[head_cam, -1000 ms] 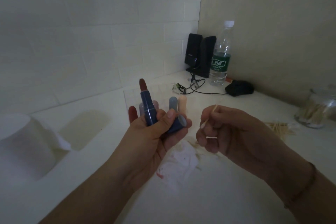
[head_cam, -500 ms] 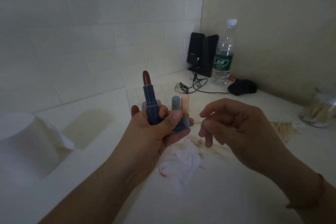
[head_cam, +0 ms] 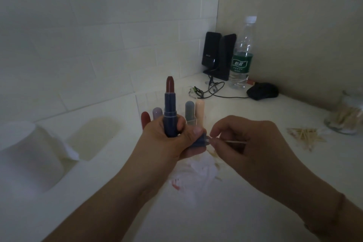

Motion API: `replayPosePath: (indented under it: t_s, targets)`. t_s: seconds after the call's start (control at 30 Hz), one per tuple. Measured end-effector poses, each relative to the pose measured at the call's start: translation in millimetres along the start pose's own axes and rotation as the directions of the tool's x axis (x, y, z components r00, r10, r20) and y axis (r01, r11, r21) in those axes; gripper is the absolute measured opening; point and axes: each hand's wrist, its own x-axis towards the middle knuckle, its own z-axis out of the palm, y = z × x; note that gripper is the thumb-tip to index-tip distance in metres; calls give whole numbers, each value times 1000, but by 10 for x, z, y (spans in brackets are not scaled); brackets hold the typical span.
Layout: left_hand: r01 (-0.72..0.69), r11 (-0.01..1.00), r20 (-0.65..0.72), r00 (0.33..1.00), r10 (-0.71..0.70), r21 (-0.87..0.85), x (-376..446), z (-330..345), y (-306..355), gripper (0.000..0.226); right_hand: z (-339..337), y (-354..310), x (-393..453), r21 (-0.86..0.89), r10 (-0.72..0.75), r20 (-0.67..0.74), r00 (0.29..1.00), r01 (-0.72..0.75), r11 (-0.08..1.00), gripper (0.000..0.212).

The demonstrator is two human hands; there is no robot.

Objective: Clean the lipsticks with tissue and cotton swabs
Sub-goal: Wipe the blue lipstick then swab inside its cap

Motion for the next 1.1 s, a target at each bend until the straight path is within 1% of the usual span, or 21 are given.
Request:
replayPosePath:
  t_s: [0.1, 0.17, 0.23, 0.27, 0.33, 0.37, 0.5, 0.57, 0.63, 0.67, 0.73, 0.77, 0.83, 0.87, 0.93, 0.97, 1.03, 1.1]
  targets:
    - [22, 1000, 21, 1000, -22, -7, -7, 11, -13, 29, 22, -8, -5, -148, -50, -14, 999, 48, 988, 18]
    - [38, 999, 34, 999, -37, -29, -3, 15, -12, 28, 37, -18, -15, -217, -90, -23, 996, 83, 973, 16]
    - [43, 999, 32, 999, -43, -27, -2, 14, -5, 26, 50, -26, -27, -244, -137, -27, 990, 126, 962, 5]
    - [41, 999, 28, 999, -40, -30, -1, 11, -3, 26, 48, -43, -28, -266, -133, -25, 991, 121, 956, 8]
    - [33, 999, 13, 999, -33, -32, -1, 0, 0, 26, 46, -70, -32, -299, -117, 2, 993, 112, 948, 23]
    - [27, 999, 4, 1000, -27, -23, 1, -6, 1, 27, 60, -72, -32, -308, -117, 13, 993, 115, 944, 26]
    - [-17, 1000, 11, 1000, 17, 10, -3, -8, -6, 29, 102, -69, -49, -311, -100, 82, 992, 121, 943, 20]
    - [-26, 1000, 16, 1000, 26, -4, -3, -10, -17, 30, 81, -71, -45, -245, -90, 113, 990, 115, 963, 15]
    - [-18, 999, 33, 999, 19, -37, -2, -8, -18, 28, 34, -66, -39, -100, -62, 119, 991, 74, 992, 20]
    - [-10, 997, 50, 999, 14, -81, -1, -2, -17, 25, 9, -61, -32, 7, -39, 114, 993, 39, 999, 21]
    - [11, 978, 96, 995, 9, -206, 2, 15, 7, 20, -39, -38, -10, 204, 33, 73, 997, -47, 978, 18]
    - [21, 966, 115, 993, 9, -259, 3, 22, 25, 18, -49, -15, 4, 249, 75, 25, 997, -79, 965, 18]
    - [46, 938, 146, 989, 5, -343, 3, 19, 57, 16, -55, 16, 31, 267, 126, -62, 990, -105, 958, 13]
    - [61, 924, 161, 987, 1, -377, -1, 17, 69, 15, -55, 4, 38, 267, 135, -63, 989, -114, 957, 7]
    - [88, 902, 190, 982, -7, -423, -6, 8, 65, 13, -45, -25, 11, 263, 109, -21, 994, -99, 960, 28]
    - [91, 899, 204, 979, -2, -428, -10, 6, 57, 12, -36, -46, 1, 262, 69, -4, 998, -65, 963, 35]
    - [82, 901, 241, 970, 25, -426, -17, 6, 42, 13, -21, -102, -7, 252, -14, -8, 1000, 16, 968, 37]
    - [78, 906, 274, 961, 43, -415, -24, 1, 35, 15, -10, -111, -11, 238, -63, -31, 998, 68, 969, 36]
